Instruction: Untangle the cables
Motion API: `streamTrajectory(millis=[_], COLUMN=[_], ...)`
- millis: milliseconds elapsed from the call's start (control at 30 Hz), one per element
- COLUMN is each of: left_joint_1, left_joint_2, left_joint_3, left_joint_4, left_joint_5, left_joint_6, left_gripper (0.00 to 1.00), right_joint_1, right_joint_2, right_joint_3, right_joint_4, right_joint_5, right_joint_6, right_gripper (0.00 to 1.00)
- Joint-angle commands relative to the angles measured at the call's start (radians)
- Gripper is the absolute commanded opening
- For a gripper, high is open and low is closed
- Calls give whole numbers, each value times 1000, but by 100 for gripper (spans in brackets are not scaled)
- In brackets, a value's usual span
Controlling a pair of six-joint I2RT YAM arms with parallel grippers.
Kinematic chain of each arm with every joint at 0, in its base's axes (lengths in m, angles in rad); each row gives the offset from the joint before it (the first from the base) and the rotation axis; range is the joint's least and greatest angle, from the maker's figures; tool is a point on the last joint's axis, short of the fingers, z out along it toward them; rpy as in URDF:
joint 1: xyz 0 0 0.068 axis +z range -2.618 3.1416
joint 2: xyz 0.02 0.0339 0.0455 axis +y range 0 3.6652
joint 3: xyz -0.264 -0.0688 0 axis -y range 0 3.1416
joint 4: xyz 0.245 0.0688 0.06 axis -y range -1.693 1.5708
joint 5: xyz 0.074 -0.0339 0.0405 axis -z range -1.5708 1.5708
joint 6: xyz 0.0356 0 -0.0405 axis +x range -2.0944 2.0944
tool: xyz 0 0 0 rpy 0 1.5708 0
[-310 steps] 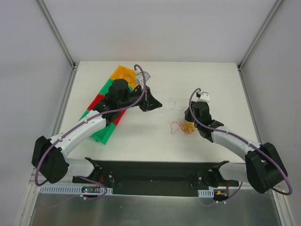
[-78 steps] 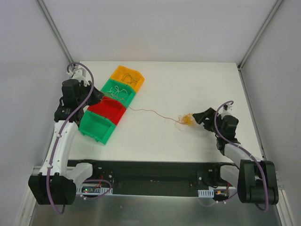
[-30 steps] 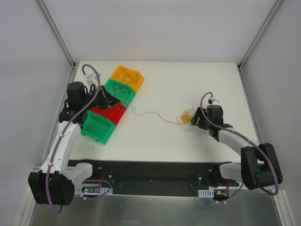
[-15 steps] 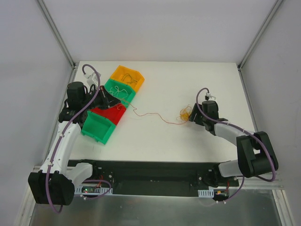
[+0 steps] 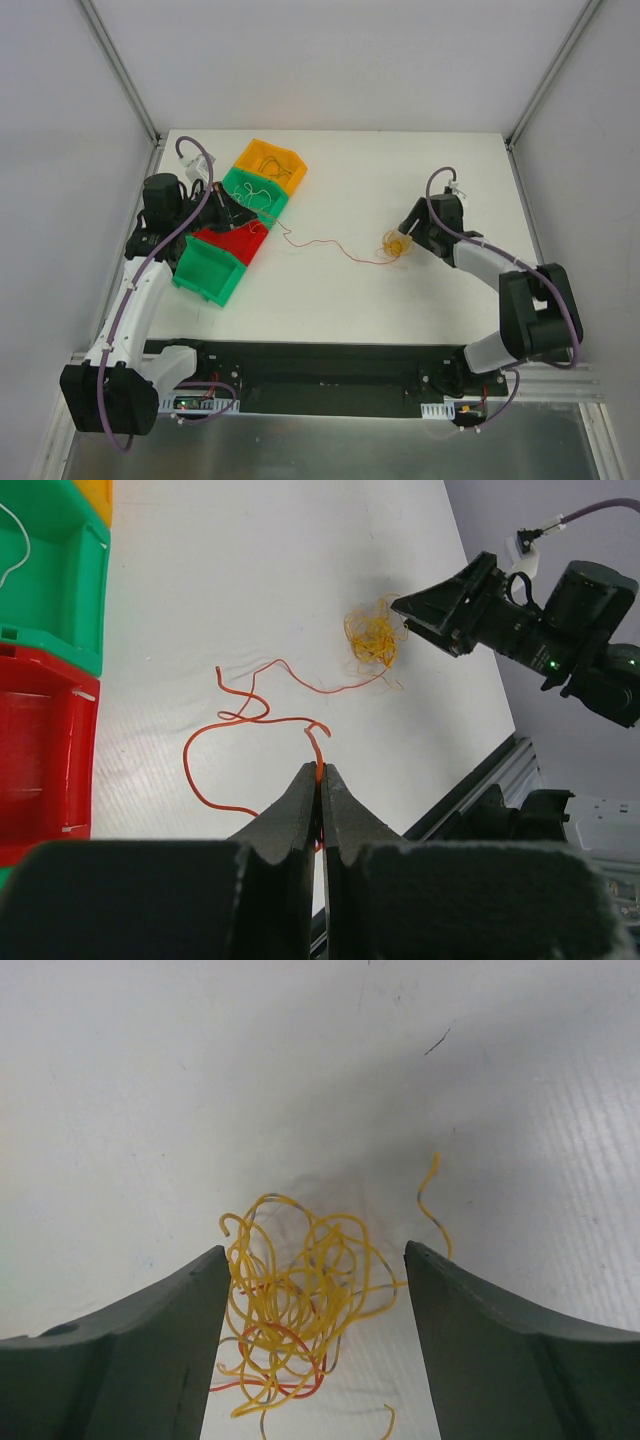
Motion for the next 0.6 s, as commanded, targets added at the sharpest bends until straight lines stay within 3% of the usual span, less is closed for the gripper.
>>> streamTrajectory(millis=[0, 133, 233, 400, 500, 567], left_joint_1=[-10, -8, -10, -10, -8, -8], left_joint_2=[-4, -1, 2, -50, -129, -211], left_joint_3=[28, 40, 57, 93, 153, 207], left_joint_4=[36, 36, 36, 17, -68, -130], left_joint_5=[10, 1, -1, -72, -215, -423], left_joint_6=[-12, -14, -17, 3, 63, 109], left_gripper=[0, 0, 0, 0, 0, 0], right_joint_1=[10, 48, 70, 74, 70, 61], right_joint_2=[97, 158, 159, 84, 22, -21], right_joint_3=[65, 69, 89, 54, 26, -3], right_joint_4=[-81, -98, -155, -157, -156, -158], right_joint_5=[-46, 32, 101, 202, 267, 304], right_joint_6=[83, 66, 45, 25, 11, 8], right_gripper=[71, 64, 49, 15, 1, 1])
